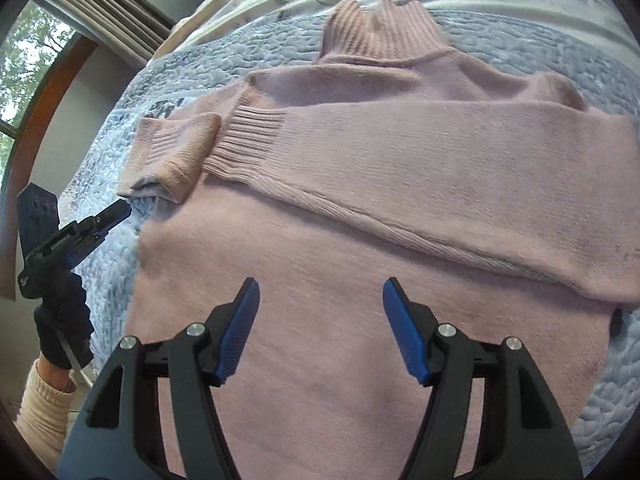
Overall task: Fold small clothes
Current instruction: 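Fold the held sleeve across the sweater body with the left tool, then release the sleeve onto the body and open the left tool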
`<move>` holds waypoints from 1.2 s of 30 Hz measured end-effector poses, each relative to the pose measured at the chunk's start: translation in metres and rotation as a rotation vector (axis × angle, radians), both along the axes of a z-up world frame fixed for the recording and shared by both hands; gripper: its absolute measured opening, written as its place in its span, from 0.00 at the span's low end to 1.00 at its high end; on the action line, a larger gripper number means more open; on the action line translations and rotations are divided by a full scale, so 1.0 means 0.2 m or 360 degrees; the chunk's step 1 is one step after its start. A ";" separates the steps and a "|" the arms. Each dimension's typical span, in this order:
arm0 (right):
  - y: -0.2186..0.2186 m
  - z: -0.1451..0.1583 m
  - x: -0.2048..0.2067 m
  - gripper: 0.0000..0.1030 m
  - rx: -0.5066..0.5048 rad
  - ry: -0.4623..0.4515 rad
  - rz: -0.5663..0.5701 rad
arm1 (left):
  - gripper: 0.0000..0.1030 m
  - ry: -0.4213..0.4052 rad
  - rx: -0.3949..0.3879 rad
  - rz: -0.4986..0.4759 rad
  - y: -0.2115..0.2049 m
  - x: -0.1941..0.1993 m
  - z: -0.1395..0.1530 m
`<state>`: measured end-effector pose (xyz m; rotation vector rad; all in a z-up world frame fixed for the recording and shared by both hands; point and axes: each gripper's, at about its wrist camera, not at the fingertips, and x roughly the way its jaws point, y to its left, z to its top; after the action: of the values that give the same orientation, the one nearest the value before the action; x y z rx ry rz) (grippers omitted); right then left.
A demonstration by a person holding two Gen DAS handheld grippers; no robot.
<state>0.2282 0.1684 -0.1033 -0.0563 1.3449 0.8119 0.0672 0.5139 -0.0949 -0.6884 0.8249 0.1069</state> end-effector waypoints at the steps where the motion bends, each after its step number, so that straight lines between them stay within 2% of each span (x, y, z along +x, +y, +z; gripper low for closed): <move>1: 0.07 0.01 0.00 0.63 0.0022 0.0020 0.0014 | 0.12 -0.0019 0.0049 0.0047 0.05 0.00 0.04; 4: 0.28 0.05 0.00 0.63 0.0064 0.0043 0.0065 | 0.22 -0.0052 0.0056 0.0126 0.19 0.06 0.10; 9: 0.55 0.05 0.03 0.63 0.0127 0.0153 0.0081 | 0.22 0.0171 0.0231 0.0087 0.24 0.23 -0.03; 12: 0.68 0.03 0.05 0.62 0.0132 0.0205 0.0078 | 0.23 0.0288 0.0278 0.0047 0.24 0.27 -0.13; 15: 0.77 -0.01 0.08 0.60 0.0165 0.0262 0.0057 | 0.23 0.0278 0.0237 0.0045 0.27 0.25 -0.19; 17: 0.81 -0.04 0.09 0.54 0.0190 0.0319 0.0051 | 0.23 0.0261 0.0182 0.0070 0.28 0.24 -0.20; 22: 0.93 -0.16 0.08 0.49 0.0142 0.0386 0.0065 | 0.22 0.0212 0.0160 0.0088 0.29 0.19 -0.15; 23: 0.95 -0.19 0.08 0.42 0.0149 0.0411 0.0062 | 0.23 0.0192 0.0153 0.0104 0.30 0.17 -0.13; 24: 0.95 -0.21 0.08 0.29 0.0166 0.0430 0.0060 | 0.23 0.0186 0.0154 0.0123 0.31 0.15 -0.12; 25: 0.96 -0.23 0.07 0.27 0.0168 0.0421 0.0058 | 0.23 0.0186 0.0156 0.0140 0.32 0.14 -0.11; 27: 0.94 -0.21 0.06 0.11 0.0184 0.0376 0.0063 | 0.24 0.0185 0.0151 0.0158 0.35 0.12 -0.09; 32: 0.83 -0.04 0.07 0.10 0.0321 0.0278 0.0103 | 0.24 0.0155 0.0148 0.0192 0.36 0.10 -0.05; 36: 0.68 0.10 0.09 0.10 0.0352 0.0163 0.0098 | 0.26 0.0133 0.0164 0.0167 0.29 0.15 -0.02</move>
<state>0.2461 0.3036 -0.0825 0.1195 1.3466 1.0226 0.0970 0.5719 -0.0985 -0.6332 0.8574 0.2724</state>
